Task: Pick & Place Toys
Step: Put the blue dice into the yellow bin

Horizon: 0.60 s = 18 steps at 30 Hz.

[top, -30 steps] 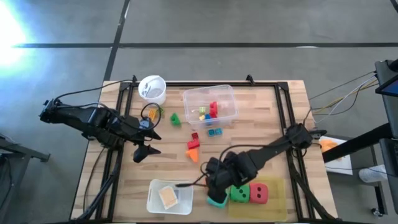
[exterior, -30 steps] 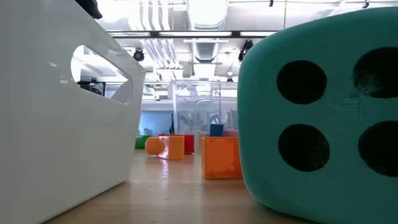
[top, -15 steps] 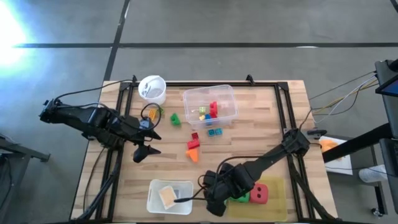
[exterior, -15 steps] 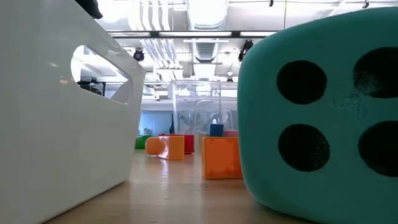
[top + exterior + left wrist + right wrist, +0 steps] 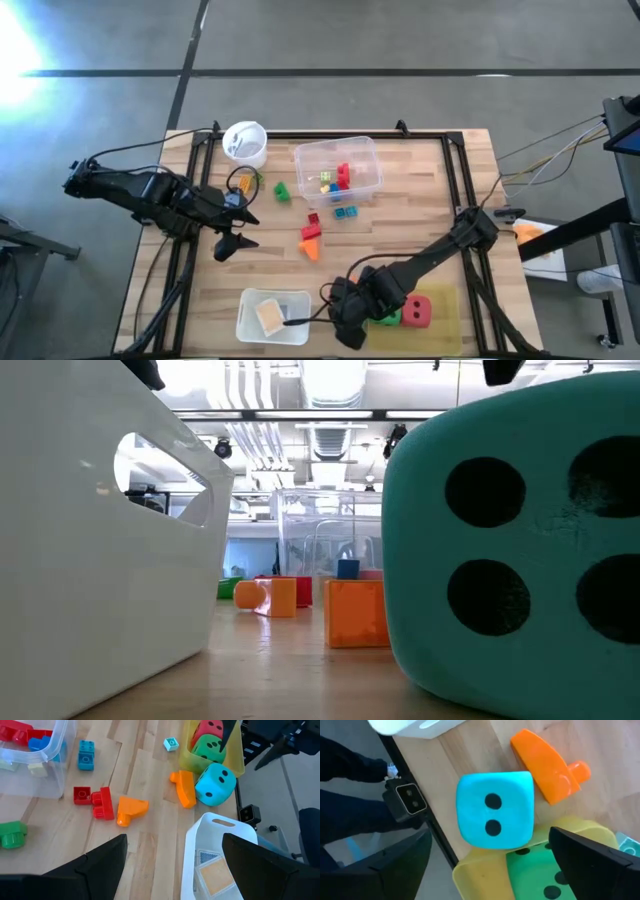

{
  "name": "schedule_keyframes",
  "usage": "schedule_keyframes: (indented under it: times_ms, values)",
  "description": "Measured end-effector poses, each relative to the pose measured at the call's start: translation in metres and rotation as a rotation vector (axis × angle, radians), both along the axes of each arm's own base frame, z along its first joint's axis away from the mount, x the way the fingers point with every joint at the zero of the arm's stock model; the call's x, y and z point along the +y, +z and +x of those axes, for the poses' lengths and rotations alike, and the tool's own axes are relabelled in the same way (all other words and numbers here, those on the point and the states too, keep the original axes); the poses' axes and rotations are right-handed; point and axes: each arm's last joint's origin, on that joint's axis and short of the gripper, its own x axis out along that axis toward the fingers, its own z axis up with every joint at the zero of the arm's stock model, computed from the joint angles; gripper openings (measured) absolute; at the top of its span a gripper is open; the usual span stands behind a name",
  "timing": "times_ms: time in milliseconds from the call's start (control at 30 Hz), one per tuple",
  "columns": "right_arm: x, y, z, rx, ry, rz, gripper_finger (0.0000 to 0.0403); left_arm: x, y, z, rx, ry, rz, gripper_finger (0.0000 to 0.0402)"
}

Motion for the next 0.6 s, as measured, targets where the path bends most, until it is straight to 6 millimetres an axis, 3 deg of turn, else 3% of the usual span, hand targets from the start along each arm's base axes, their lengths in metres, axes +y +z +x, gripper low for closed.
schedule_keyframes:
  times_ms: [233,600]
  values:
    - [0.001,-0.005,0.001,-0.025,0.104,-0.018,0.0388,0.0,0.0,0.0,0.0,0.0,0.0,0.033]
    - [0.004,-0.022,0.004,-0.031,0.125,0.016,0.0389,0.0,0.0,0.0,0.0,0.001,0.0,0.033]
